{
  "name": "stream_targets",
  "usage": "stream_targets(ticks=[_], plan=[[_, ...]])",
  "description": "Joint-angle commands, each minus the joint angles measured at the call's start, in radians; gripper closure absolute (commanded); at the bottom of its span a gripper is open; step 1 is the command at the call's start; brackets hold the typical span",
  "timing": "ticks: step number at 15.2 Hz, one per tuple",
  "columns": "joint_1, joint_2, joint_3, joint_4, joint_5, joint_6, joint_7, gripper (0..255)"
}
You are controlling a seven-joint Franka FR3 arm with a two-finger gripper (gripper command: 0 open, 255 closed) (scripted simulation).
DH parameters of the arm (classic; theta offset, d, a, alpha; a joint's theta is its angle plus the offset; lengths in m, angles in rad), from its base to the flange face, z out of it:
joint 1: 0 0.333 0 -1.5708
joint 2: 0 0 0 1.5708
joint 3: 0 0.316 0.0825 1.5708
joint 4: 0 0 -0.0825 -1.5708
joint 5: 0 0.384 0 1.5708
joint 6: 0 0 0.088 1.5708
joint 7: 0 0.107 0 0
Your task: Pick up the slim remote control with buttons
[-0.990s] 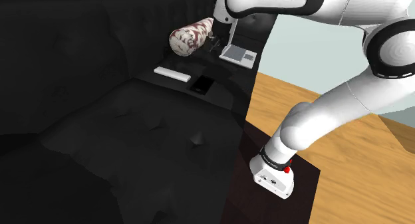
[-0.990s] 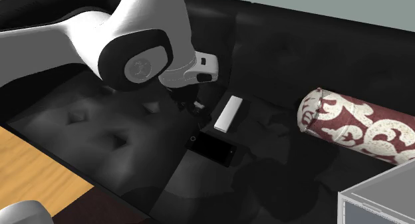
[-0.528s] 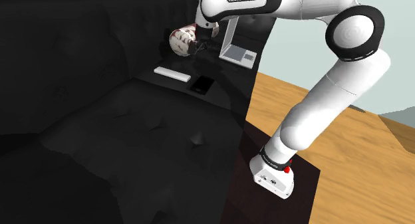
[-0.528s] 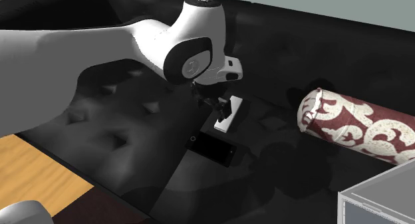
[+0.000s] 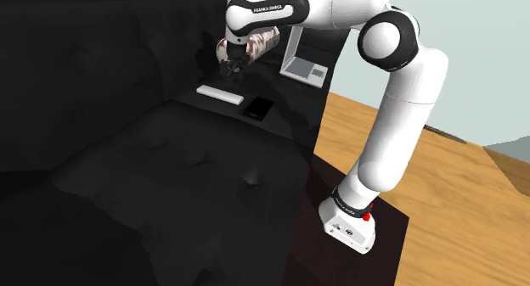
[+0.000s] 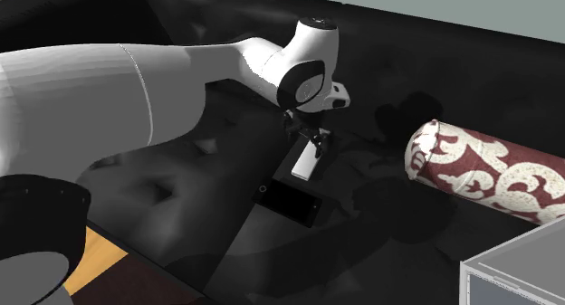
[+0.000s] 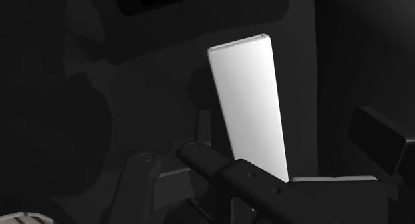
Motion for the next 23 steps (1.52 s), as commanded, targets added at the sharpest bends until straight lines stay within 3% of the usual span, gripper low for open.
stream_targets(ticks=[1, 5, 15, 16, 23], plan=[[-0.001, 0.094, 0.003, 0.094, 0.006, -0.016, -0.014, 0], [0.0, 0.283, 0.012, 0.307, 0.014, -0.071, -0.038, 0], [0.0, 0.32, 0.013, 0.258, 0.014, 0.013, -0.039, 0], [-0.001, 0.319, 0.013, 0.256, 0.014, 0.013, -0.039, 255], [0.0, 0.318, 0.013, 0.256, 0.014, 0.013, -0.038, 255]])
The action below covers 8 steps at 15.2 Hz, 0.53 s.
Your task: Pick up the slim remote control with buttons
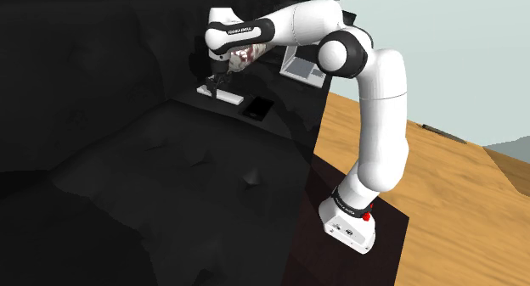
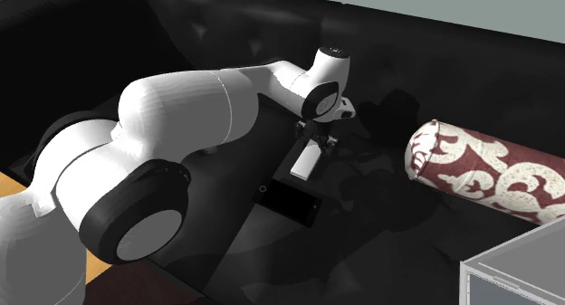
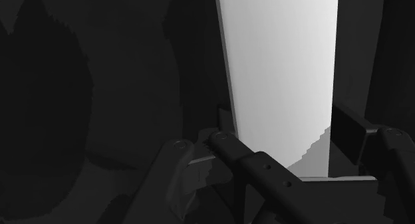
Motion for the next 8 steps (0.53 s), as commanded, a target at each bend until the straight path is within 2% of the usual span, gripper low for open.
stream_targets(ticks=[1, 8], plan=[[0.0, 0.001, 0.0, -0.003, 0.0, 0.0, 0.0, 255], [0.0, -0.018, 0.0, 0.049, 0.0, -0.07, 0.0, 255]])
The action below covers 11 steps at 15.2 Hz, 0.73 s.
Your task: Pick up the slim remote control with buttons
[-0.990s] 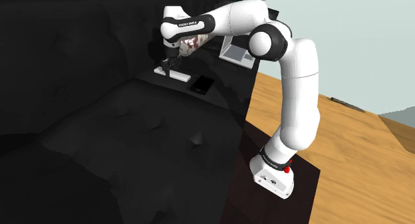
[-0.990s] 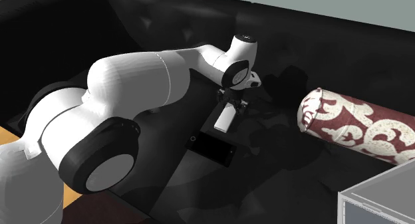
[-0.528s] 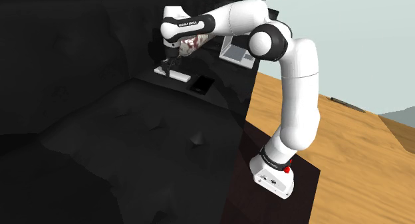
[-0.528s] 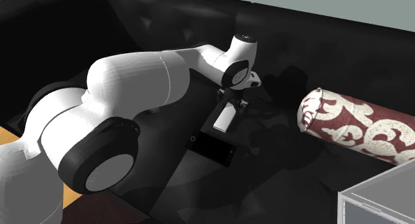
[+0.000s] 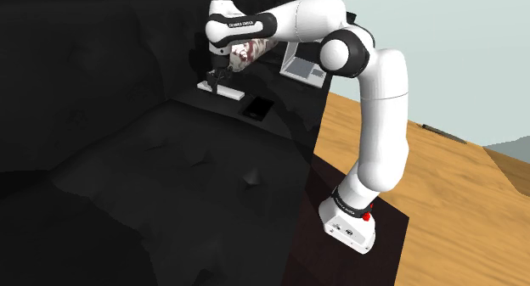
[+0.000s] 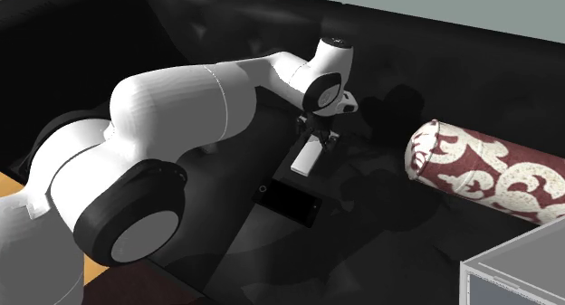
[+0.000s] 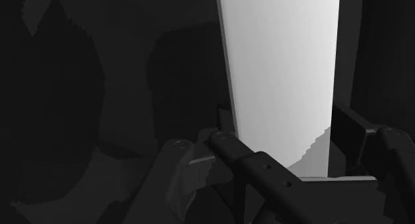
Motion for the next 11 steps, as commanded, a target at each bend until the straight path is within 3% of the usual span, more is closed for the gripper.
stream_targets(ticks=[1, 11], plan=[[0.001, -0.008, 0.0, 0.02, 0.0, -0.027, 0.001, 255], [0.001, -0.024, 0.0, 0.103, 0.0, -0.128, 0.001, 255]])
